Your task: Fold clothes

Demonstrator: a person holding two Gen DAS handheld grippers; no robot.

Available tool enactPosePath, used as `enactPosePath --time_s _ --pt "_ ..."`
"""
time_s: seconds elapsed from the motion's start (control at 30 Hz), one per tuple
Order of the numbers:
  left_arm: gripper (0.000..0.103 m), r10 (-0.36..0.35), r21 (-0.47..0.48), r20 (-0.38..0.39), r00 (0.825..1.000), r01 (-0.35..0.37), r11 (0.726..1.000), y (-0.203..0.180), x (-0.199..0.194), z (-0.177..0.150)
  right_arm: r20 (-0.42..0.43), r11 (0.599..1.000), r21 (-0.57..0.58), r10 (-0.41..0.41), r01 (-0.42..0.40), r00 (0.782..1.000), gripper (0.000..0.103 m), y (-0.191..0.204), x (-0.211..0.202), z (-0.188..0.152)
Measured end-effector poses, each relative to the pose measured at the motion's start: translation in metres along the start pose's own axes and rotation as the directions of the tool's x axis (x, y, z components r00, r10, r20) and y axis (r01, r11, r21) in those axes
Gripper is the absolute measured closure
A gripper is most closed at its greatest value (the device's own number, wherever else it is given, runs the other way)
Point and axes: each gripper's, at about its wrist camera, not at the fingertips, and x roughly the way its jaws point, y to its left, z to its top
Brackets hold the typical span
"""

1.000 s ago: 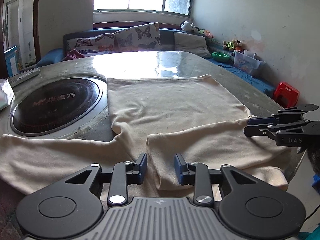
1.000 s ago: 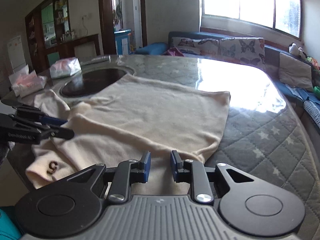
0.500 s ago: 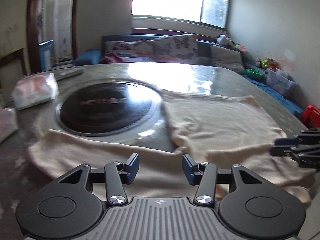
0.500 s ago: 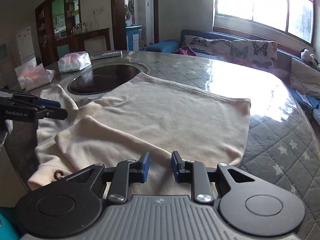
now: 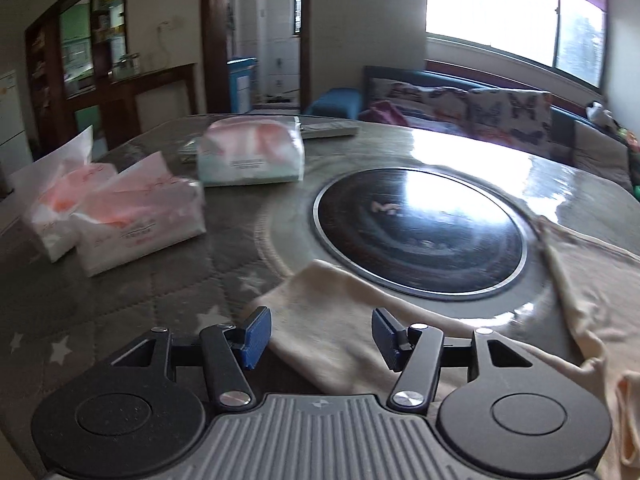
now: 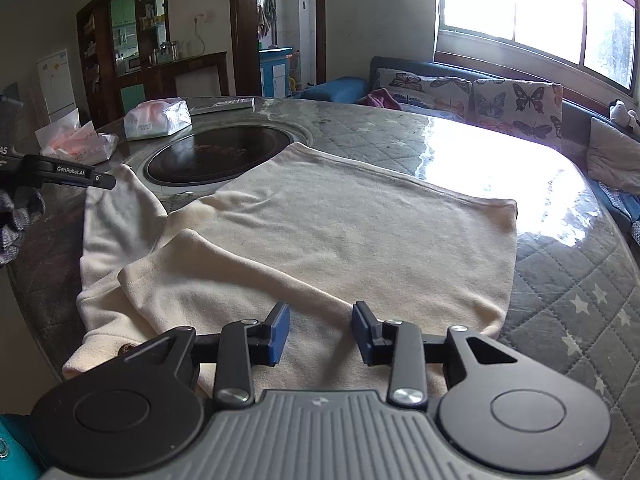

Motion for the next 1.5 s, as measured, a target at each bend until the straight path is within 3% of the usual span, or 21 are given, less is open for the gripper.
enactPosePath --time_s 0.2,0.6,0.67,0.93,1.0,1.07,1.1,1.17,1.33,1.4,1.5 --pt "0.042 0.037 -0.029 0.001 0.999 -0.037 0.999 0.007 0.008 0.001 -0.001 1.000 -0.003 0.000 0.000 1.000 0.065 0.001 0.001 0.000" --pt "0.046 0.023 -0.047 0.030 0.999 -0.021 0.999 0.012 0.007 -0.002 0.002 1.000 0.007 -0.001 0.001 1.000 0.065 0.000 0.002 0.001" --pt "0.053 0.025 -0.064 0.026 0.999 -0.023 0.998 0.014 0.004 -0.002 0.003 1.000 0.008 -0.002 0.002 1.000 0.065 0.001 0.002 0.001" --pt "0.055 0.030 -0.185 0.000 1.000 -0.029 0.982 0.022 -0.005 -0.005 0.010 1.000 0.019 0.001 -0.001 1.000 0.065 0.000 0.003 0.001" --pt "0.063 0.033 -0.184 0.001 0.999 -0.032 0.982 0.020 -0.004 -0.005 0.014 1.000 0.023 0.001 -0.001 1.000 0.065 0.000 0.002 0.000" --pt "0.079 0.034 -0.180 0.002 0.999 -0.033 0.983 0.018 -0.003 -0.005 0.018 1.000 0.028 0.001 -0.001 1.000 0.065 -0.001 0.001 0.000" --pt "0.083 0.029 -0.184 0.002 1.000 -0.028 0.983 0.018 -0.003 -0.005 0.020 1.000 0.030 0.000 -0.001 1.000 0.065 -0.001 0.001 0.000" --pt "0.093 0.000 -0.207 0.000 1.000 0.000 0.978 0.021 -0.003 -0.004 0.023 0.999 0.034 0.000 -0.001 1.000 0.065 -0.002 0.000 -0.001" --pt "0.093 -0.123 -0.195 0.063 0.990 0.133 0.972 0.013 -0.024 0.002 0.041 0.999 0.048 -0.002 0.000 0.999 0.065 -0.004 -0.005 0.000" --pt "0.094 -0.209 -0.187 0.079 0.975 0.221 0.957 0.006 -0.034 0.006 0.050 0.998 0.057 -0.004 0.001 0.999 0.065 -0.006 -0.008 0.000" --pt "0.094 -0.337 -0.155 0.092 0.937 0.348 0.925 -0.013 -0.050 0.011 0.064 0.997 0.072 -0.006 0.001 0.998 0.065 -0.009 -0.012 0.001"
